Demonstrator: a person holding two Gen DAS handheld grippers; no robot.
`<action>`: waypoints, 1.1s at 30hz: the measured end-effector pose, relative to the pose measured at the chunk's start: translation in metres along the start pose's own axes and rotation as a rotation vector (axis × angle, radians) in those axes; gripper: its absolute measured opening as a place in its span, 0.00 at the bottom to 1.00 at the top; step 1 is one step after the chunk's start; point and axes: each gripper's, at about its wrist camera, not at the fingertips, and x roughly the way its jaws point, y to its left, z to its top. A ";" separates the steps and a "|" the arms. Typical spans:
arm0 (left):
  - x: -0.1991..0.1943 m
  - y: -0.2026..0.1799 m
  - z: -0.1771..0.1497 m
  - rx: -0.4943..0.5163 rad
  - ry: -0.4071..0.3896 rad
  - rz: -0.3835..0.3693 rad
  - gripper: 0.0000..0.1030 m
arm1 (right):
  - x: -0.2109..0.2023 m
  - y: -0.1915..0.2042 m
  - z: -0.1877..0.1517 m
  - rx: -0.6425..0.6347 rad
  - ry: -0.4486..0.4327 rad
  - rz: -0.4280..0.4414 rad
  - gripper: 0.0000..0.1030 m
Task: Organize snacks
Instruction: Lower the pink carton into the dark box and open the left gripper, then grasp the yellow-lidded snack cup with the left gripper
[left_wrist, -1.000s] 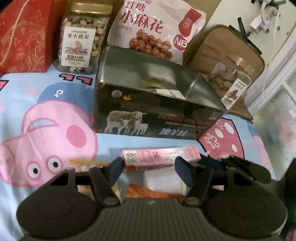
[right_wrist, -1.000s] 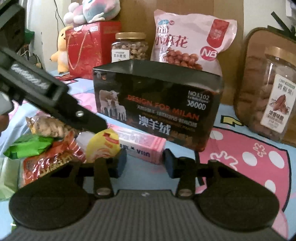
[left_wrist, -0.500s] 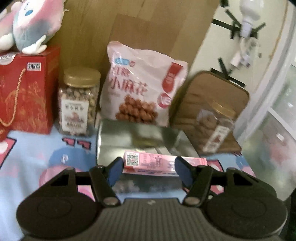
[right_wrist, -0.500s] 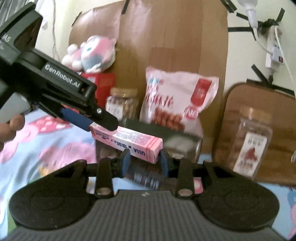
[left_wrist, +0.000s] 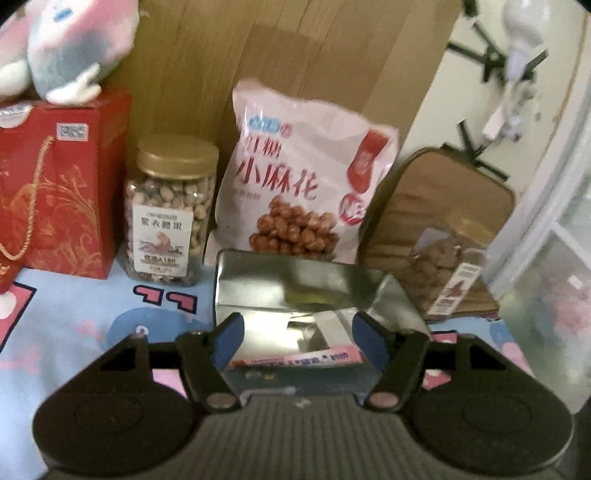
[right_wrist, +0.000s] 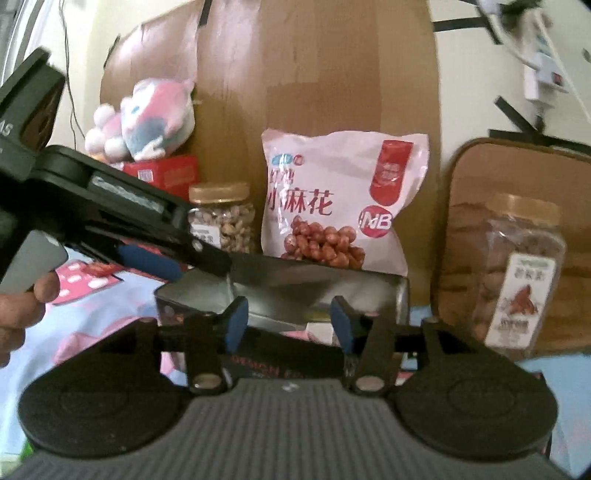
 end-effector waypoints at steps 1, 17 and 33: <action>-0.008 0.002 -0.004 -0.005 -0.005 -0.016 0.64 | -0.009 -0.002 -0.006 0.035 0.006 0.027 0.51; 0.017 -0.006 -0.080 -0.055 0.277 -0.121 0.64 | -0.011 0.016 -0.070 0.198 0.239 0.175 0.51; 0.026 -0.013 -0.087 -0.053 0.278 -0.132 0.54 | -0.007 0.007 -0.075 0.248 0.241 0.193 0.45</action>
